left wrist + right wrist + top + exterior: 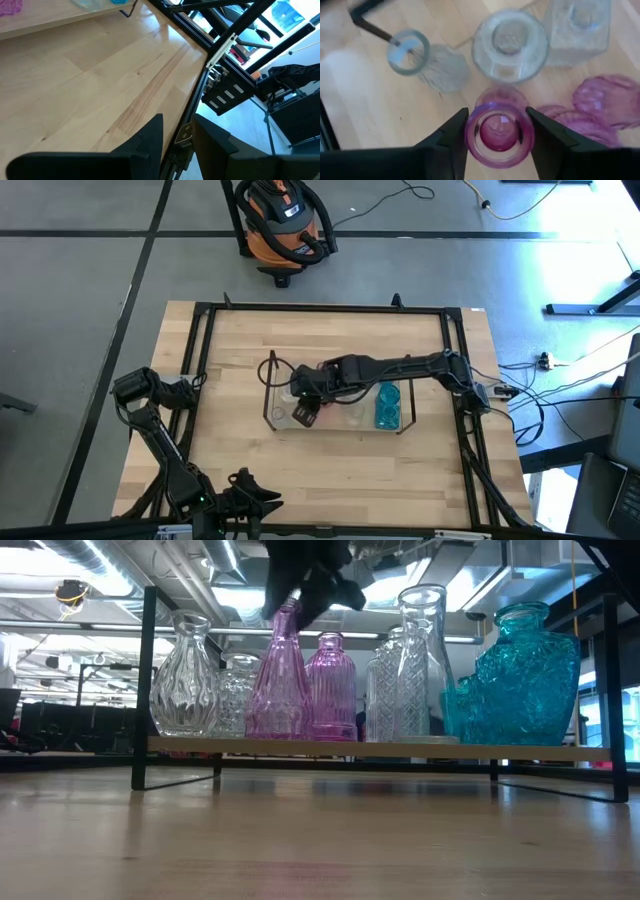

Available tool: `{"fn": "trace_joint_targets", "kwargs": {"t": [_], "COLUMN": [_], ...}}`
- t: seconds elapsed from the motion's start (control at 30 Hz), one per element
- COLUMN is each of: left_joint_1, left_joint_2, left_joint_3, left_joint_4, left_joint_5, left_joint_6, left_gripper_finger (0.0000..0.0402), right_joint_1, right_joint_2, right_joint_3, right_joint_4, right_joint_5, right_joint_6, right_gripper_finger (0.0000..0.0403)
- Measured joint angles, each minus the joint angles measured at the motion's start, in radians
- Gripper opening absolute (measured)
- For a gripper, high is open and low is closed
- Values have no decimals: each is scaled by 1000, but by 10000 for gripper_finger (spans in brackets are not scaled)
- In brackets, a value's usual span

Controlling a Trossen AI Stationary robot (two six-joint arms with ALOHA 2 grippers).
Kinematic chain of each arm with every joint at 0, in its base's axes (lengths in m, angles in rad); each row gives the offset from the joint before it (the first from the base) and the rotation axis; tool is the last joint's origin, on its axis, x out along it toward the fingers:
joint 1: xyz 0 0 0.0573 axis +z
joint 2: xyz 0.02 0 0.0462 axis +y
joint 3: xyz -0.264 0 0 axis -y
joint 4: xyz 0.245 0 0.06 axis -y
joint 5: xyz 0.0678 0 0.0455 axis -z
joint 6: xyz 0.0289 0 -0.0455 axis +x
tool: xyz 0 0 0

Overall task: Sort vases onto shelf
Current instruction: Adjust the violet vase on the shelf

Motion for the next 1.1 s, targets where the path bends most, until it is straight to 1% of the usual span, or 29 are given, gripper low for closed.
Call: {"fn": "trace_joint_targets", "kwargs": {"t": [0.23,0.3,0.37,0.53,0.77,0.97,1.1], "left_joint_1": [0,0,0,0,0,0,0], "left_joint_2": [0,0,0,0,0,0,0], "left_joint_3": [0,0,0,0,0,0,0], "left_joint_4": [3,10,15,16,16,16,16], "left_joint_5": [0,0,-1,-1,-1,-16,-17], "left_joint_6": [0,0,0,1,5,7,8], "left_gripper_finger": [94,94,94,94,94,94,94], "right_joint_1": [1,1,1,2,17,52,78], "right_joint_2": [0,0,0,0,-3,-6,-7], "right_joint_3": [-28,-28,-28,-29,-29,-29,-27], "right_joint_4": [32,35,36,33,20,-17,-51], "right_joint_5": [-18,-18,-19,-30,-47,-48,-13], "right_joint_6": [0,1,1,17,27,39,55], "right_gripper_finger": [117,109,109,126,108,116,114]}}
